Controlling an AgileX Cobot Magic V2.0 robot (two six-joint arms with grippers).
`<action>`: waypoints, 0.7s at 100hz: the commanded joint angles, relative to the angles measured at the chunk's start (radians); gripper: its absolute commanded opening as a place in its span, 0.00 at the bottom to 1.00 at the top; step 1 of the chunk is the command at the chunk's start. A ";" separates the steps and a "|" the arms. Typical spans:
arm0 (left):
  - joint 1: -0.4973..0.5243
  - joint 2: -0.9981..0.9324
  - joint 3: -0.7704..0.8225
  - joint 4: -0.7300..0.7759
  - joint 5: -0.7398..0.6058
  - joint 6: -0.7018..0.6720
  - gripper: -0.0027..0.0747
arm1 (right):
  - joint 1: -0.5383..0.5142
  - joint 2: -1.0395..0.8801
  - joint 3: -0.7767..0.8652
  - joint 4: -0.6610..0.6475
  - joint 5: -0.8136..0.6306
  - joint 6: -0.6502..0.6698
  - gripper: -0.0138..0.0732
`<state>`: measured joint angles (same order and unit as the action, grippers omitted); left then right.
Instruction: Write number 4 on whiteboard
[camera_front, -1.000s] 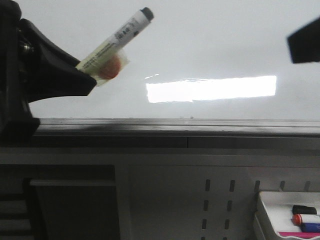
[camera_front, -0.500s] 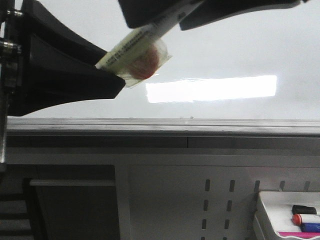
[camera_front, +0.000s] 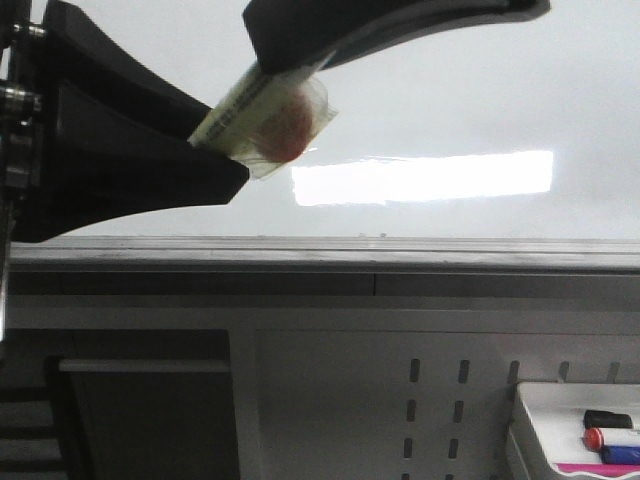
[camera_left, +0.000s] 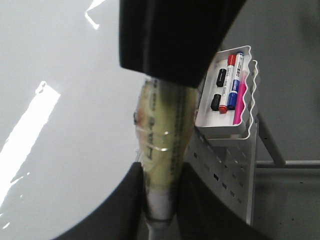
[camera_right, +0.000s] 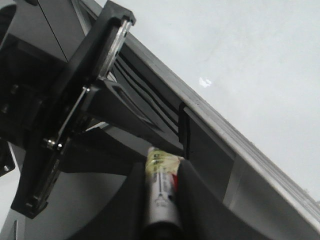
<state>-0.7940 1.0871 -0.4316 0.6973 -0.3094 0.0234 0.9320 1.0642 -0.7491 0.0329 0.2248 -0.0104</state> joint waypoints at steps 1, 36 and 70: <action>0.000 -0.028 -0.028 -0.061 -0.062 -0.010 0.41 | 0.002 -0.009 -0.036 -0.014 -0.032 -0.009 0.08; 0.128 -0.214 -0.028 -0.357 0.159 -0.010 0.57 | -0.117 0.090 -0.146 -0.021 -0.044 -0.009 0.08; 0.268 -0.312 -0.028 -0.406 0.168 -0.010 0.56 | -0.238 0.334 -0.423 -0.126 -0.060 -0.009 0.08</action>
<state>-0.5354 0.7821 -0.4316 0.3177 -0.0846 0.0234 0.7151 1.3788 -1.0865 -0.0634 0.2442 -0.0104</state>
